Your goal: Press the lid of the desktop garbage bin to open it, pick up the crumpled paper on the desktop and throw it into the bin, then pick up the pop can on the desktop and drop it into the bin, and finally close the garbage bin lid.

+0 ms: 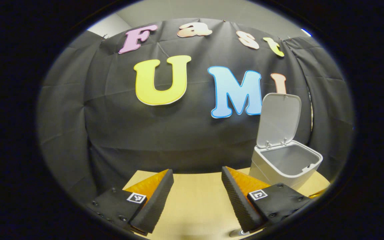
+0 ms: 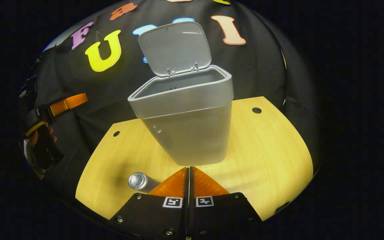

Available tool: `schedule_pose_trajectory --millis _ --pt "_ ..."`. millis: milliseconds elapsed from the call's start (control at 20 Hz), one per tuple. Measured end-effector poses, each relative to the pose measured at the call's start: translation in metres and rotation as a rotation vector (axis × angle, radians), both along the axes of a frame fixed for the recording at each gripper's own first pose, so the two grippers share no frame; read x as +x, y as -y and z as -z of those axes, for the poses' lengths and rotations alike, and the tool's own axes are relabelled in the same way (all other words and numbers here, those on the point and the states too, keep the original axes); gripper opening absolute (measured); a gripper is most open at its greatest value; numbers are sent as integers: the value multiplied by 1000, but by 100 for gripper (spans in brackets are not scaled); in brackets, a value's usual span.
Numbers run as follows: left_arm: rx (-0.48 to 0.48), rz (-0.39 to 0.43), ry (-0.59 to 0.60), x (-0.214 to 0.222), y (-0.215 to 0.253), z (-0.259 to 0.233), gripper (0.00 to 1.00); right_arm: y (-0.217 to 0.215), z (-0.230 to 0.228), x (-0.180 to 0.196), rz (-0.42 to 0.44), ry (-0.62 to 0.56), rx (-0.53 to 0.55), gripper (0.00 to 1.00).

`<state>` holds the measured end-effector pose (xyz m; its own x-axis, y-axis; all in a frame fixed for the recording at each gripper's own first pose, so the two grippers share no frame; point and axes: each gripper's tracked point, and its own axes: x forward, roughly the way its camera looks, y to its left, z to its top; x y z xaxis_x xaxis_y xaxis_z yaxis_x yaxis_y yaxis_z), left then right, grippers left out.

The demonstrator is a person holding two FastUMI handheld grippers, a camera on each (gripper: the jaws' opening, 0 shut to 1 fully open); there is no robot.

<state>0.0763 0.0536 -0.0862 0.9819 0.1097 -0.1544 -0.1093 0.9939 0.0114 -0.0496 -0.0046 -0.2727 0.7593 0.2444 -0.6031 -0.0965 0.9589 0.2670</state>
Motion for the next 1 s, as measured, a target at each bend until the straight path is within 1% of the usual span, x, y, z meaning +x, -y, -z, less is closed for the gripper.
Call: schedule_pose_trajectory --millis 200,250,300,350,400,450,500,550,650,1000 --pt "-3 -19 -8 -14 -14 7 100 -21 5 1 -54 -15 8 6" --pt "-4 -27 -10 -17 -18 9 100 -28 6 -1 -77 -23 18 12" --pt "-7 -33 -12 -19 -22 10 100 -34 6 -3 -92 -30 23 22" --pt "-10 -38 -14 -23 -25 15 100 -40 6 -4 -107 -33 28 45" --pt "-12 -43 -17 -27 -29 18 100 -47 8 -4 -125 -37 33 58" --pt "-11 -48 -19 -32 -32 21 100 -53 9 -3 -142 -43 35 76" --pt "-11 -54 -22 -35 -35 24 100 -59 15 -3 -160 -50 33 80" --pt "-12 -60 -24 -39 -39 26 100 -65 20 -4 -174 -58 29 100" --pt "-14 -72 -28 -44 -47 28 100 -70 21 -8 -200 -71 12 98" --pt "-5 -121 -36 -62 -74 33 100 -107 35 -13 -292 -107 4 98"
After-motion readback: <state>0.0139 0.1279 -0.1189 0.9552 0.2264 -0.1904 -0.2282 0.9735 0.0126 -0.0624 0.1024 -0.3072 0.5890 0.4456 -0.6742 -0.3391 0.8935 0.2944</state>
